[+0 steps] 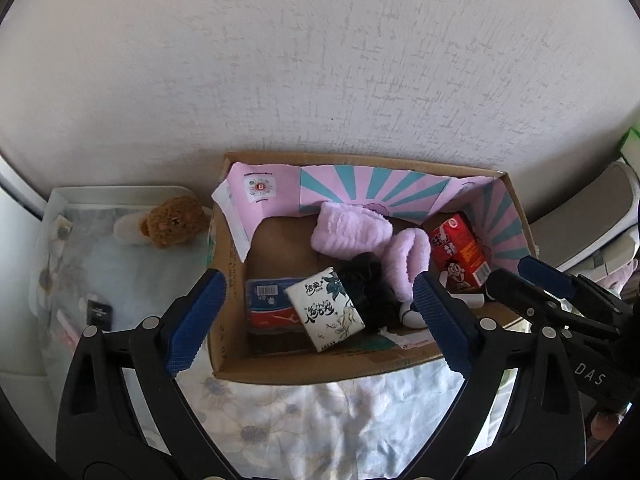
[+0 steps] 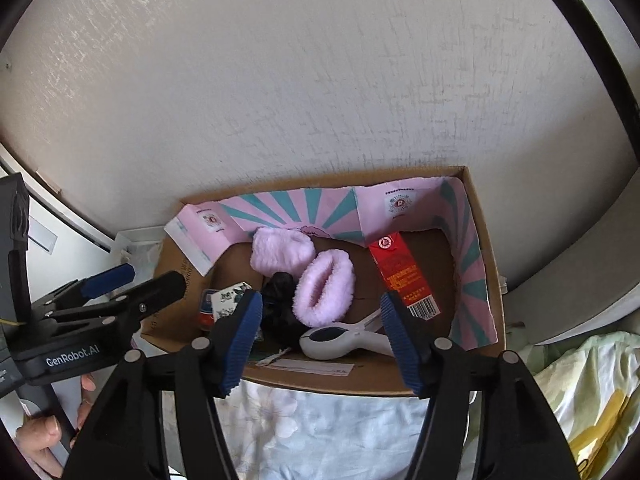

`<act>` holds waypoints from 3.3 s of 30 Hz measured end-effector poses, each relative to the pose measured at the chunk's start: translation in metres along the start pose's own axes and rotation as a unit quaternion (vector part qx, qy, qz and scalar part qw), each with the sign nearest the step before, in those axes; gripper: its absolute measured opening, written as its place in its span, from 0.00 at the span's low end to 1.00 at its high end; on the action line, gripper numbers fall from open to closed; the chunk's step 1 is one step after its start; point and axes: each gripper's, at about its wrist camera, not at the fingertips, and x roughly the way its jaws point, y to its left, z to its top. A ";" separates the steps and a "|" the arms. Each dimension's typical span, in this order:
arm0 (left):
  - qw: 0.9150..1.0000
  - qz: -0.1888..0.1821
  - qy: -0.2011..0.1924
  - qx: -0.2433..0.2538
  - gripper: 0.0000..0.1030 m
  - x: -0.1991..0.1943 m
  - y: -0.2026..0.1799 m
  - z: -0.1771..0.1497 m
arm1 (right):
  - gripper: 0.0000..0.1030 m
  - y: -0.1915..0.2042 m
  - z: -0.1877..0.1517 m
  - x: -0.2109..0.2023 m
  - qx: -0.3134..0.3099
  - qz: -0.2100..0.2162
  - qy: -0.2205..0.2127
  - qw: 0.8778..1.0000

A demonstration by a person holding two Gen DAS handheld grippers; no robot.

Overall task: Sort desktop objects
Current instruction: 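Withdraw both open tools from the box back toward the tray, then grasp the black jar with the left tool while the right tool grasps the clear tape roll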

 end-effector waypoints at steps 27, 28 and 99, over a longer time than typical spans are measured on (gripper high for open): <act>0.999 -0.034 -0.023 0.010 0.92 -0.075 0.063 -0.039 | 0.56 0.088 -0.046 -0.049 -0.017 -0.040 -0.034 0.998; 0.999 -0.034 -0.026 0.008 0.92 -0.079 0.068 -0.040 | 0.56 0.094 -0.048 -0.050 -0.021 -0.037 -0.036 0.998; 0.996 0.013 0.077 -0.042 0.32 0.067 0.274 -0.081 | 0.39 0.300 -0.190 0.140 -0.279 0.047 0.103 0.954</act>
